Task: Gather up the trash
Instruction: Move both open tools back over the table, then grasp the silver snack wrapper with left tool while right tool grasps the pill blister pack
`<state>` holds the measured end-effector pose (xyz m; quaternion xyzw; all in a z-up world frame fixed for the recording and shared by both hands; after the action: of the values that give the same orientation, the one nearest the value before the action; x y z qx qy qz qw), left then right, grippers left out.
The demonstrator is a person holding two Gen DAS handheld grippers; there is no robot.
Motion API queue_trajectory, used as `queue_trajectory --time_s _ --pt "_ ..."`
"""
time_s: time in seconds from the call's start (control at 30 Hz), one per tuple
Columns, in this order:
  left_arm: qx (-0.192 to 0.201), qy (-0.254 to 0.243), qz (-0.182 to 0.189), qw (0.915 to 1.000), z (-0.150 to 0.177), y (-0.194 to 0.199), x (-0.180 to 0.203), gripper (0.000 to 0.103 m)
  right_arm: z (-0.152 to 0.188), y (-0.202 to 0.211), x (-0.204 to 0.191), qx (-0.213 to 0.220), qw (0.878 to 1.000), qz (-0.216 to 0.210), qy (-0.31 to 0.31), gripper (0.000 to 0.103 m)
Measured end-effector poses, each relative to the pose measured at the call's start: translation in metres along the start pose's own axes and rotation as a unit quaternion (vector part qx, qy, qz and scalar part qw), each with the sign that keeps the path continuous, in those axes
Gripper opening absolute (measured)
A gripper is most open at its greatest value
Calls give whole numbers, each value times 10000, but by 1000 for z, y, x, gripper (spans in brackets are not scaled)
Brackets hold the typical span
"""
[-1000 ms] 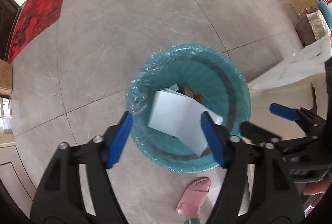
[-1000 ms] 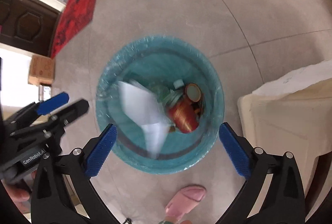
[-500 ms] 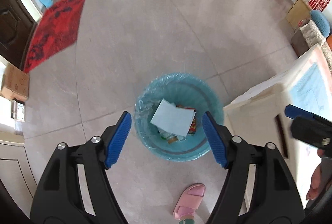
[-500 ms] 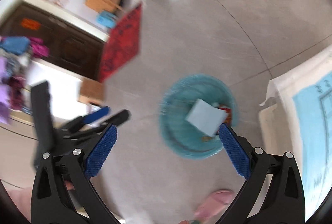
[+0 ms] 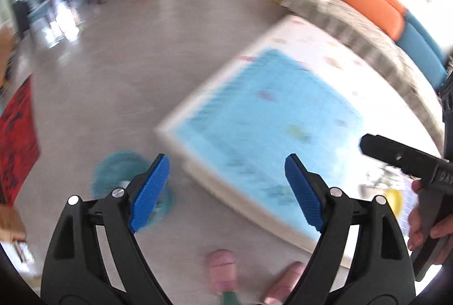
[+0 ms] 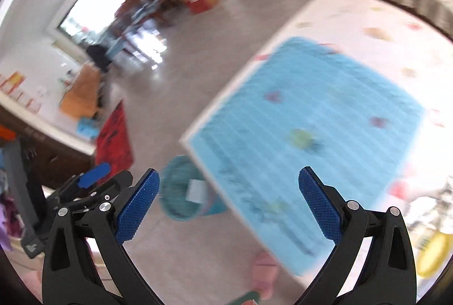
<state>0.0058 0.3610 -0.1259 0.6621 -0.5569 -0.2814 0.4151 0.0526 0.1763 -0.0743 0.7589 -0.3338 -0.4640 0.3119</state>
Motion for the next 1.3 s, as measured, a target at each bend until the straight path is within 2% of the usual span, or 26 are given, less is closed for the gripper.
queue_trajectory --time_s 0.13,0.27,0.33,0.5,0.67,0.77,0.87,1.0,1.13,1.3 --pt "-200 -558 527 9968 5 -15 104 81 13 56 81 309 9965 429 -649 97" --pt "-570 -1059 989 9878 26 -34 192 84 34 94 162 323 9885 877 -1187 97" --pt "-720 -1344 1070 9825 41 -45 231 85 50 111 205 317 9831 994 -1507 97" --pt "-916 -2198 1052 9655 68 -75 297 85 69 129 267 290 9777 1208 -1691 97" --pt "-1208 -2435 987 9573 86 -116 337 85 71 120 306 297 9801 1226 -1535 97" --pt "-1350 -2563 869 9532 95 -142 346 85 68 106 319 209 9829 1264 -1321 96" --pt "-1576 -2622 712 9494 107 -165 342 85 60 93 312 126 9881 1216 -937 96" --pt "-1637 -2554 588 9511 111 -178 336 85 60 68 313 -213 9894 1371 -422 96" --pt "-1655 -2473 710 9521 113 -188 342 86 66 47 327 -538 9840 1655 -391 96" --pt "-1581 -2584 668 9507 120 -192 354 91 79 35 339 -887 9763 1918 -464 96"
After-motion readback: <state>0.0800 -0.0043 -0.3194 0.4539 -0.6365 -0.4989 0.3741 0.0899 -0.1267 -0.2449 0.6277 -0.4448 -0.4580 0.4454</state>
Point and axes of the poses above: each gripper's, at about its wrist camera, not at the fingertips, and y roughly against the way its jaws point, x to its right, z to its underside, the point moved 10 cm from there along -y, roughly the way its jaws point, and after that the axes turned 4 degrees about -y, right-handed, at the moved point
